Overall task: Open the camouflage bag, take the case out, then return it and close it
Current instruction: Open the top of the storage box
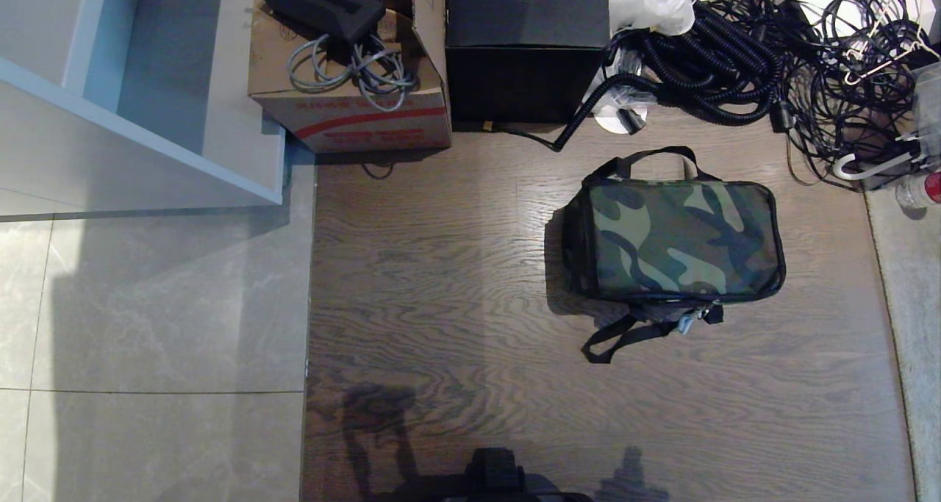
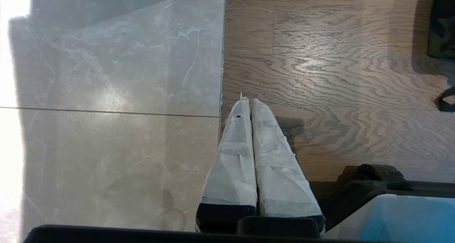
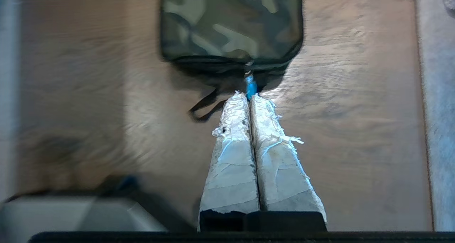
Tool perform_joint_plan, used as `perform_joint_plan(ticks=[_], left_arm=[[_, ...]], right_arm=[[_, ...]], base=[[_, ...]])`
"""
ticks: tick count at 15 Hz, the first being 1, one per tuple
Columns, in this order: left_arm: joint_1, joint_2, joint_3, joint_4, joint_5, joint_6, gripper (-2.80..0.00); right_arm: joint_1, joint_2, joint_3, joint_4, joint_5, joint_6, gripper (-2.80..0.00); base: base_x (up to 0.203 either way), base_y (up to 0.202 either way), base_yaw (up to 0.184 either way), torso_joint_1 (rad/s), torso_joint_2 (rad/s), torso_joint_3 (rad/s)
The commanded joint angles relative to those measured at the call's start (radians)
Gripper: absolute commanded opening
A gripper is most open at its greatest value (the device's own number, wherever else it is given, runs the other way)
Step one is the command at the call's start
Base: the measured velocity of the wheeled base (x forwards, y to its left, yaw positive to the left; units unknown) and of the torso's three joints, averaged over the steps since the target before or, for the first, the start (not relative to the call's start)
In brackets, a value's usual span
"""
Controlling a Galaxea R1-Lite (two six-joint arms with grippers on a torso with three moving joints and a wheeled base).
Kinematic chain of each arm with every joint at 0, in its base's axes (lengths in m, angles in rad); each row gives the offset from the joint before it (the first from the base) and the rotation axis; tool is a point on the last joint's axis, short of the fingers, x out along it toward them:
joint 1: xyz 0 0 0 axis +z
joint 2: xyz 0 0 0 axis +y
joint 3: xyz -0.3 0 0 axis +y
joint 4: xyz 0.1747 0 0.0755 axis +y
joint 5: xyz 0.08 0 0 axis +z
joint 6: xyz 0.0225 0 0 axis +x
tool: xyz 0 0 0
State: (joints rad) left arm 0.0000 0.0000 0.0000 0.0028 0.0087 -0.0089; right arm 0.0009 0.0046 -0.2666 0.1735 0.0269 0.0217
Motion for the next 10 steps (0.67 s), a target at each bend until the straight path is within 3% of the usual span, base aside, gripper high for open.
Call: perform_joint_plan(ticks=[1,3,5,7,10], left_arm=[[0.0,0.0,0.0,0.0,0.001,0.0,-2.8],[0.0,0.0,0.0,0.0,0.001,0.0,-2.8],[0.0,0.0,0.0,0.0,0.001,0.0,-2.8],[0.0,0.0,0.0,0.0,0.001,0.0,-2.8],[0.0,0.0,0.0,0.0,0.001,0.0,-2.8]], right_arm=[[0.001,0.022,-0.2,0.355,0.033,0.014,-2.8],[0.001,0.148,-0.304,0.512,0.068,0.039,-2.8],[0.01,0.35,-0.311,0.477,0.088,0.05,-2.8],[0.016,0.574,-0.313,0.408,0.102,0.075,-2.8],[0.024,0.952,-0.312,0.175,0.113,0.109,-2.8]], base=[[0.0,0.0,0.0,0.0,0.0,0.0],[0.0,0.0,0.0,0.0,0.0,0.0],[0.0,0.0,0.0,0.0,0.0,0.0],[0.0,0.0,0.0,0.0,0.0,0.0],[0.0,0.0,0.0,0.0,0.0,0.0]])
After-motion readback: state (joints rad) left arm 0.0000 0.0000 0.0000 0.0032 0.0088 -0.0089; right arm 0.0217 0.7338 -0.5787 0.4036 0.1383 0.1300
